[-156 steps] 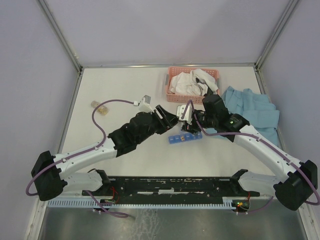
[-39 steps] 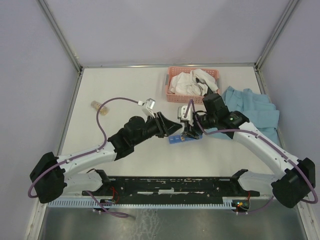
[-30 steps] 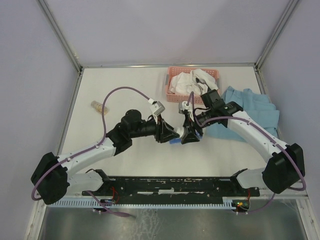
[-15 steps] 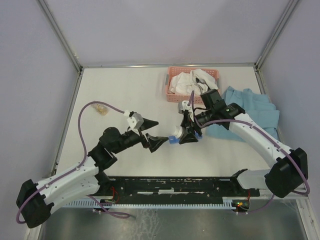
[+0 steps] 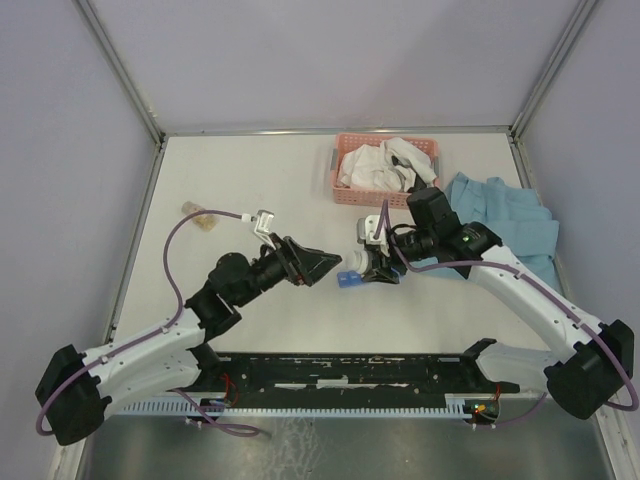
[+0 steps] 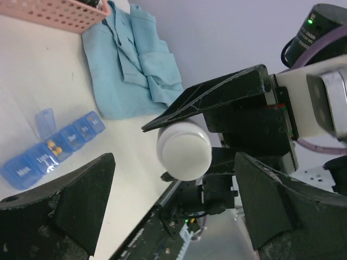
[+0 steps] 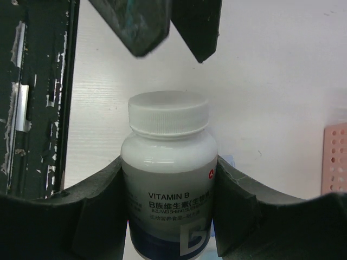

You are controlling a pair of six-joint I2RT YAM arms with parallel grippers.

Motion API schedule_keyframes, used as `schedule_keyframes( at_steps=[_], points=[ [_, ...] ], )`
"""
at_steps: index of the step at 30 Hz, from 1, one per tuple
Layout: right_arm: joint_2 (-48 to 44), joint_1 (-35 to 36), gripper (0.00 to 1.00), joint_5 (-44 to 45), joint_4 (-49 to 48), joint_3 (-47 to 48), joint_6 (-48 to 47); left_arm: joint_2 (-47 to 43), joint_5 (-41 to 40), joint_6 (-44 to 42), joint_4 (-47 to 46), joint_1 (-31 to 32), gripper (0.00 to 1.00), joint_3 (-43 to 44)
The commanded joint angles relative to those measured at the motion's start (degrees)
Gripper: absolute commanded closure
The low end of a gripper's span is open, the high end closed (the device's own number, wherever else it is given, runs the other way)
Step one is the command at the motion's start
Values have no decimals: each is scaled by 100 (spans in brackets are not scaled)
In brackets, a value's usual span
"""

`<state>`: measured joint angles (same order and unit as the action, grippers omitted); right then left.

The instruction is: Sort the pills into containers

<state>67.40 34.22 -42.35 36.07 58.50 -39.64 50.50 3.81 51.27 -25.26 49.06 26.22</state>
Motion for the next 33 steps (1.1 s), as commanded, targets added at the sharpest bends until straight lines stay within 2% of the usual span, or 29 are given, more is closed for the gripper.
schedule_keyframes(
  at_steps=[1,9,17,28,33],
  points=[
    [-67,152,99,514,-389,4,-226,380,-1210,999,656,400,3,806],
    [-24,182,99,581,-381,-4,-255,852,-1491,1202,871,524,11,1113],
    [34,202,99,615,-382,14,-234,1225,-1211,1279,883,664,20,1418],
    [88,200,99,643,-364,30,-238,1353,-969,1261,842,759,44,1510],
    [149,207,99,685,-346,80,-179,1376,-932,1208,1010,772,43,1558]
  ],
)
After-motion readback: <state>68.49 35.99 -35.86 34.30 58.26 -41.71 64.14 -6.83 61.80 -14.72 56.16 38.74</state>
